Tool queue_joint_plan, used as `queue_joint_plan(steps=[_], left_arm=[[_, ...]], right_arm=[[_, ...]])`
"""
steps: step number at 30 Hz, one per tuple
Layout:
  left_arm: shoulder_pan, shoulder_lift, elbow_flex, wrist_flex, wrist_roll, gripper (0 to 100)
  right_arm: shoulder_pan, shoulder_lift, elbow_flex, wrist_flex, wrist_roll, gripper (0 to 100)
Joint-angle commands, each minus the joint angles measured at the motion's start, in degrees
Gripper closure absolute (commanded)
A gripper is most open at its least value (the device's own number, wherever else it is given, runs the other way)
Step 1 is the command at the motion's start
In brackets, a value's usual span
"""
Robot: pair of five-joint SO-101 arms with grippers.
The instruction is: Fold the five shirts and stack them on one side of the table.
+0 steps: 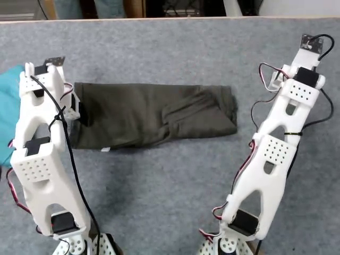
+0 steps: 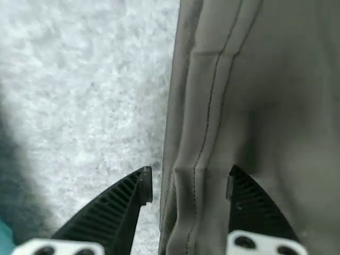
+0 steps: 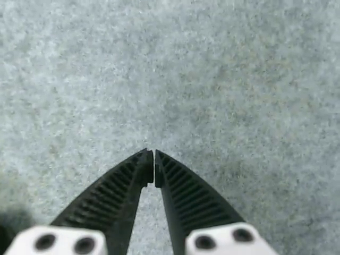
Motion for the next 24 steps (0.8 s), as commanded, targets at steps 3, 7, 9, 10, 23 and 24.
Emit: queue_joint_plan(steps=[3,7,9,10,23,24], left_arm=[[0.7,0.5,2.8,-0.6,-0.7,82],[2.0,5.5,2.8,-0.6,-0.4,88],[3.1,8.1,2.1,-0.5,-0.4,94],[3.5,9.2,0.9,-0.2,-0.6,97],[3.8,11.7,-25.4,17.1,-0.4,97],[3.7,11.7,-27.1,17.4,-0.4,97]], right_arm=[[-1.1,-0.9,-2.9,0.2,0.4,98.4],[-1.1,-0.9,-2.9,0.2,0.4,98.4],[-1.1,-0.9,-2.9,0.2,0.4,98.4],[-1.1,-0.9,-2.9,0.1,0.4,98.4],[0.1,-0.9,-2.9,-1.1,0.4,98.4],[0.9,-0.9,-2.9,-1.9,0.4,98.4]])
